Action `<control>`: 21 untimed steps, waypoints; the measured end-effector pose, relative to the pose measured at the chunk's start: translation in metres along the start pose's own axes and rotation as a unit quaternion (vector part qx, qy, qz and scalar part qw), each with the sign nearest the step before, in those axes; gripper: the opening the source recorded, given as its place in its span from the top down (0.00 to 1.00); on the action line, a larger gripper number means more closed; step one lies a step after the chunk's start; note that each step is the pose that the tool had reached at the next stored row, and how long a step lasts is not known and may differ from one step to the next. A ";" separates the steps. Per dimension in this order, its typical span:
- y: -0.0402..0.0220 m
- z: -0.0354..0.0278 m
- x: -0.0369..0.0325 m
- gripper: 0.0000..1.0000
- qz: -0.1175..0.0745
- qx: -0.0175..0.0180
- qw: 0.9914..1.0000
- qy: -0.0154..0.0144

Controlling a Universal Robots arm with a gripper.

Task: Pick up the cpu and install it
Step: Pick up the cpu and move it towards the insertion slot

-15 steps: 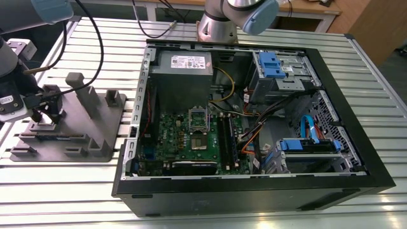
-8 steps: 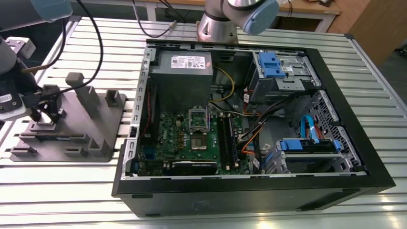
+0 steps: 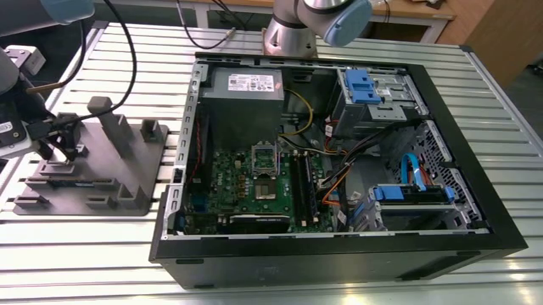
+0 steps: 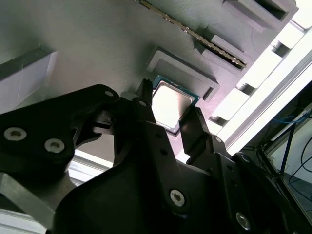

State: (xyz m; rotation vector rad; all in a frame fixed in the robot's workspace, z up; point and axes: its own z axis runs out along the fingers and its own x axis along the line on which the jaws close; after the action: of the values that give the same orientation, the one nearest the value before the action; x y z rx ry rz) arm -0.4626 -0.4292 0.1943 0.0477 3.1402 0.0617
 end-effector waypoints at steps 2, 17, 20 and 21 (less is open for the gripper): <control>0.0000 -0.0016 0.0001 0.53 0.000 0.000 1.000 0.000; 0.0013 -0.0339 0.0000 0.53 0.000 0.000 1.000 0.000; 0.0013 -0.0342 0.0000 0.53 0.000 0.000 1.000 0.000; 0.0013 -0.0342 0.0000 0.53 0.000 0.000 1.000 0.000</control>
State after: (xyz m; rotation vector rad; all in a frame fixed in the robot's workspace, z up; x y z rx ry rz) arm -0.4626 -0.4292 0.2286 0.0476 3.1402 0.0616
